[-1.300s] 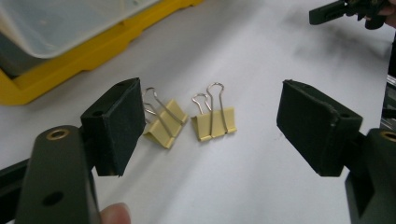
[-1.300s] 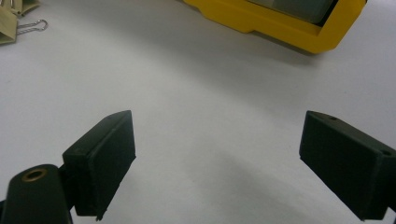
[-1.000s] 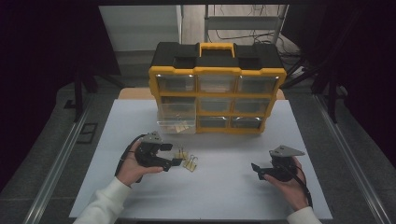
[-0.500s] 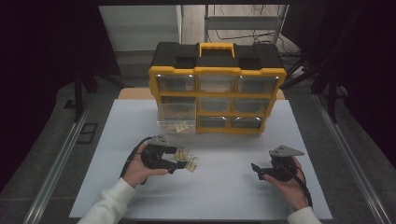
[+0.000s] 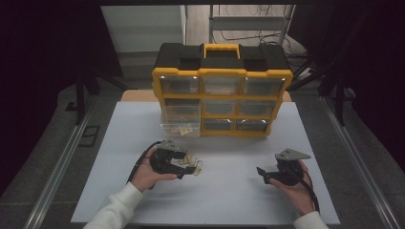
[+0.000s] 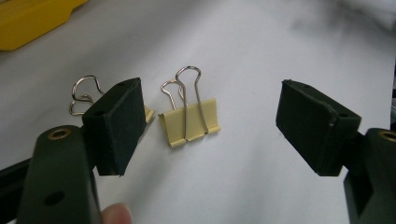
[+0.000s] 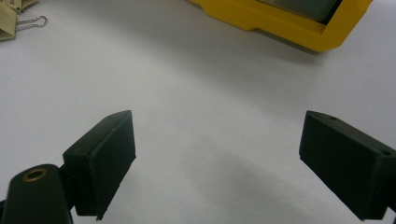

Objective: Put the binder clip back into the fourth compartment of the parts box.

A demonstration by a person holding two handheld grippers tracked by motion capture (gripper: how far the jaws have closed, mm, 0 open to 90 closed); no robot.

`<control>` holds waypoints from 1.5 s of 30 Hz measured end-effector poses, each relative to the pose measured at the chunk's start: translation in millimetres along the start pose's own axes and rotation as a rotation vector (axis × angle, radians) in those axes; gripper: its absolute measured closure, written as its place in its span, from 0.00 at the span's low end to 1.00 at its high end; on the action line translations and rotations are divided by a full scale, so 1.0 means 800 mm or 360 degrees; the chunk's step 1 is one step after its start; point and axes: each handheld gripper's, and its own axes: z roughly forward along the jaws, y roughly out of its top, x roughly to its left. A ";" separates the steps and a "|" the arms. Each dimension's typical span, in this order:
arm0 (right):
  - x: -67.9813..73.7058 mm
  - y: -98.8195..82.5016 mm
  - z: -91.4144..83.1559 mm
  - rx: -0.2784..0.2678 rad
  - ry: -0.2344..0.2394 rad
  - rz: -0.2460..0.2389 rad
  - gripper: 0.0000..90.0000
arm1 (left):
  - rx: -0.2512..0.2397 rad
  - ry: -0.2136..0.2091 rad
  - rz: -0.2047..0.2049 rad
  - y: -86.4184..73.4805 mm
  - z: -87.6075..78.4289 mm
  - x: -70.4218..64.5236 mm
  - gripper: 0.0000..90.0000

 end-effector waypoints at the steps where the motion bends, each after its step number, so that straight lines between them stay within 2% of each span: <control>1: 0.000 0.000 0.000 0.0000 -0.0001 -0.0001 0.13 | 0.0004 0.0000 -0.0001 0.000 0.001 0.000 0.27; 12: 0.000 0.000 0.001 0.0004 0.0003 -0.0003 0.13 | 0.0012 -0.0001 0.0006 0.003 0.012 0.000 0.27; 23: 0.001 0.000 0.001 0.0005 0.0002 -0.0007 0.13 | 0.0057 0.0000 0.0011 0.007 0.029 -0.001 0.32; 25: 0.001 0.000 0.001 0.0005 0.0003 -0.0006 0.13 | 0.0078 0.0011 0.0025 0.007 0.033 -0.002 0.32; 31: 0.001 0.000 0.001 0.0005 0.0003 -0.0008 0.13 | 0.0110 0.0068 0.0014 0.009 0.044 0.000 0.35; 36: 0.000 0.000 0.001 0.0005 0.0005 -0.0007 0.13 | 0.0114 0.0087 0.0013 0.011 0.049 0.001 0.40; 39: 0.001 0.000 0.001 0.0004 0.0004 -0.0009 0.13 | 0.0099 0.0091 -0.0009 0.011 0.051 0.002 0.45; 45: 0.001 0.000 0.001 0.0005 0.0004 -0.0007 0.13 | 0.0089 0.0077 -0.0021 0.011 0.053 0.004 0.58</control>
